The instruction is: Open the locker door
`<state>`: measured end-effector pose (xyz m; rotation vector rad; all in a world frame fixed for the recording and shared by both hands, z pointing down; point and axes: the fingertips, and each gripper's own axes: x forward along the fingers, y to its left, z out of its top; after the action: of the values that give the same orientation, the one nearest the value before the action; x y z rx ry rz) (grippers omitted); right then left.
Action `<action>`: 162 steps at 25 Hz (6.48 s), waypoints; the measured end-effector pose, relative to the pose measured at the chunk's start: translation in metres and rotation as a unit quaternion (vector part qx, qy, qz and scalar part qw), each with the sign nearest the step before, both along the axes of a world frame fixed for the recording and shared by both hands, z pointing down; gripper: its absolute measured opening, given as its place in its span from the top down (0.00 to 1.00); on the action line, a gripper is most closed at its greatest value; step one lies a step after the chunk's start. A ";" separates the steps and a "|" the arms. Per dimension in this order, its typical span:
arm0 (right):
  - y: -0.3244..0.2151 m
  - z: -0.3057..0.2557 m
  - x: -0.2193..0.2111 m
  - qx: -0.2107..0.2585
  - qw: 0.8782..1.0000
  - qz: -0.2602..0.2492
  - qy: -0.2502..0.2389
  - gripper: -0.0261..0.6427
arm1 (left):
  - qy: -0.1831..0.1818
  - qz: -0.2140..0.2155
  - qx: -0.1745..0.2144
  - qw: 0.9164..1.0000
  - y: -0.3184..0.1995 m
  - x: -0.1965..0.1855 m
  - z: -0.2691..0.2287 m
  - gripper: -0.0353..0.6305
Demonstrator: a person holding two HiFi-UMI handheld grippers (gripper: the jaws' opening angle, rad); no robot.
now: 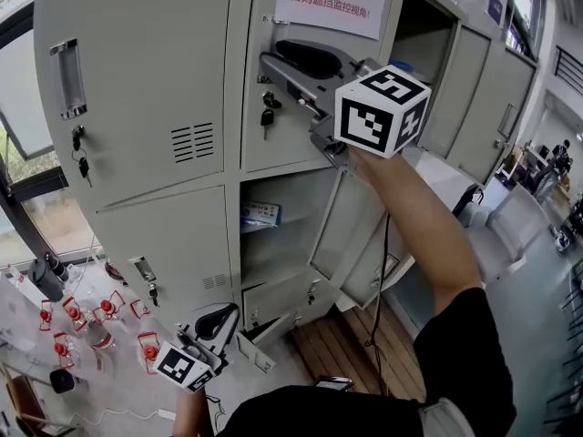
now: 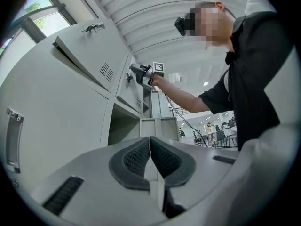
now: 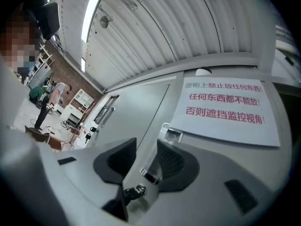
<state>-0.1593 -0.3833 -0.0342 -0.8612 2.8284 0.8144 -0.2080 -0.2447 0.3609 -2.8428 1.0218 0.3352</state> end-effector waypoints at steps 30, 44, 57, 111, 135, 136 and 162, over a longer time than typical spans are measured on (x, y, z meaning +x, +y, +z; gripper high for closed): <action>-0.040 0.000 -0.004 -0.069 0.996 0.051 -0.021 0.88 | 0.018 0.008 -0.014 1.000 0.012 -0.017 0.009 0.92; 0.000 0.001 0.016 -0.084 0.995 -0.030 -0.039 0.89 | -0.001 -0.001 -0.021 1.000 0.022 -0.001 0.008 0.92; 0.042 0.000 0.042 -0.116 0.980 -0.157 -0.040 0.89 | -0.011 -0.027 -0.015 0.999 0.036 0.034 0.001 0.92; 0.127 0.003 0.239 -0.154 0.889 -0.431 -0.013 0.90 | -0.040 -0.057 0.001 0.998 0.078 0.182 -0.009 0.92; 0.093 0.010 0.299 -0.186 0.865 -0.465 -0.041 0.94 | -0.041 -0.024 -0.014 0.999 0.062 0.197 0.000 0.92; 0.090 0.011 0.301 -0.186 0.868 -0.459 -0.041 0.94 | -0.041 -0.022 -0.014 0.999 0.063 0.199 0.000 0.92; 0.155 0.113 0.358 -0.036 0.975 -0.201 -0.092 0.94 | -0.030 -0.031 0.004 0.999 0.061 0.192 -0.010 0.92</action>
<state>0.1990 -0.2284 0.0789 -0.3260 2.7373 0.5485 -0.0164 -0.1835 0.3513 -2.7898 1.0915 0.2475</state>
